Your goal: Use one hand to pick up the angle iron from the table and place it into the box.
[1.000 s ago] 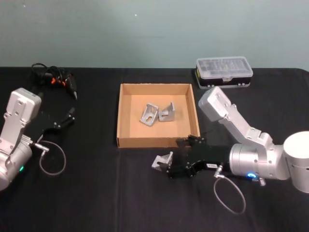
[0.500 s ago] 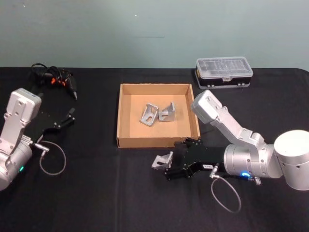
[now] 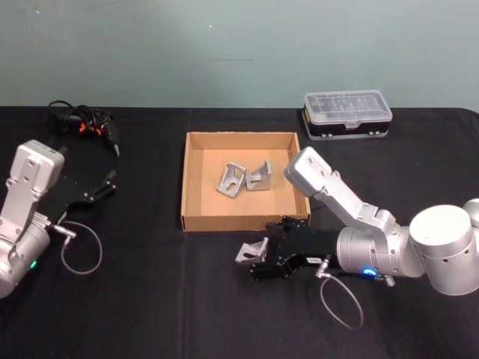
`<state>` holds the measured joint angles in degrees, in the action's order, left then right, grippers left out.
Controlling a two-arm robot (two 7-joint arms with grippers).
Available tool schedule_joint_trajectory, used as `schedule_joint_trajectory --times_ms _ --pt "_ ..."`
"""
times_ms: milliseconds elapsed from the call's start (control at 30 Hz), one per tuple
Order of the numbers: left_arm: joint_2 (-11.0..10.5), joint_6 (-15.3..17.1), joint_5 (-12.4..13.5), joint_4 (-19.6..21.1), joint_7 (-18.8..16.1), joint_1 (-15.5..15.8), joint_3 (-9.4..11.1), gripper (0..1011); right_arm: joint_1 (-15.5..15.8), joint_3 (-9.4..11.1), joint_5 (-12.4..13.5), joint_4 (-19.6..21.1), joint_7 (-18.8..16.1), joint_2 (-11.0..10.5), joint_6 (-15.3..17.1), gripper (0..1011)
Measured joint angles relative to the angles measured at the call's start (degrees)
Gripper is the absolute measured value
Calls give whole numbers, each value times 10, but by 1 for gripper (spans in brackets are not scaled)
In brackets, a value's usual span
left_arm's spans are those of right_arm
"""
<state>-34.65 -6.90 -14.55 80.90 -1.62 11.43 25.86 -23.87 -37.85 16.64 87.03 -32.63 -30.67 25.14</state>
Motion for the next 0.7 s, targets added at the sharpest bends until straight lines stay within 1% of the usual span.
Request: schedule_joint_trajectory --times_ms 233,500,600,700 --pt "0 0 0 0 0 0 0 1011 -8 -5 -10 -14 -5 8 -1 1002" --pt "0 0 0 0 0 0 0 1011 -7 -4 -9 -14 -5 8 -1 997" --pt "0 0 0 0 0 0 0 1011 -7 -4 -9 -13 -5 7 -1 947" --pt "0 0 0 0 0 0 0 1011 -6 -4 -9 -13 -5 7 -1 853"
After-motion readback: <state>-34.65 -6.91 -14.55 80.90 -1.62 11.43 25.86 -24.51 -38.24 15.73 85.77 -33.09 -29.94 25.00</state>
